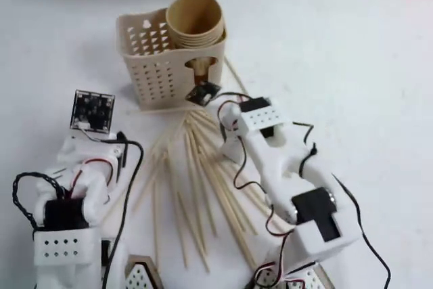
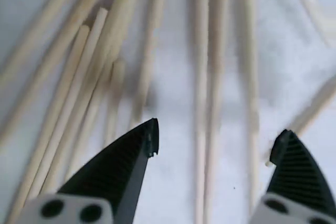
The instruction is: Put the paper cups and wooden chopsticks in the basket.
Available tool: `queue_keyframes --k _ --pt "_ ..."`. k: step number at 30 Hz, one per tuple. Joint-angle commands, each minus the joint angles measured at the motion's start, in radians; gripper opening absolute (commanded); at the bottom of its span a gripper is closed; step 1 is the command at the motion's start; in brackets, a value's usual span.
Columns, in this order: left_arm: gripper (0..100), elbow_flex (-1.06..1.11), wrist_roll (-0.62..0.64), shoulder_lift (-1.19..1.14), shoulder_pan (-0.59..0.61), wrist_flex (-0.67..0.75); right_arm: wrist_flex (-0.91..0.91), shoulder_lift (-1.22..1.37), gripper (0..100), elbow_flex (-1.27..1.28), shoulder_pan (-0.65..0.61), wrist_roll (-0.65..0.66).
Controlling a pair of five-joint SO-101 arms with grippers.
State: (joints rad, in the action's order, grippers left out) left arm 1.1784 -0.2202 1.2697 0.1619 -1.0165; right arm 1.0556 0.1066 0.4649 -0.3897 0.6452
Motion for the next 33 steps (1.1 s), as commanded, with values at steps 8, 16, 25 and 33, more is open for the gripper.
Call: queue_keyframes --k 8,16,25,33 --pt "15 0.018 0.006 0.016 0.016 0.021 -0.054 0.074 21.8 -0.028 -0.01 0.012" --pt "15 0.023 0.006 0.016 0.056 0.025 -0.054 0.076 1.8 -0.021 0.004 0.012" --pt "14 0.038 0.008 0.016 0.056 0.031 0.116 0.033 1.9 -0.028 0.081 0.012" --pt "14 0.109 0.006 0.018 0.056 0.135 0.278 -0.15 1.9 -0.02 0.107 0.012"
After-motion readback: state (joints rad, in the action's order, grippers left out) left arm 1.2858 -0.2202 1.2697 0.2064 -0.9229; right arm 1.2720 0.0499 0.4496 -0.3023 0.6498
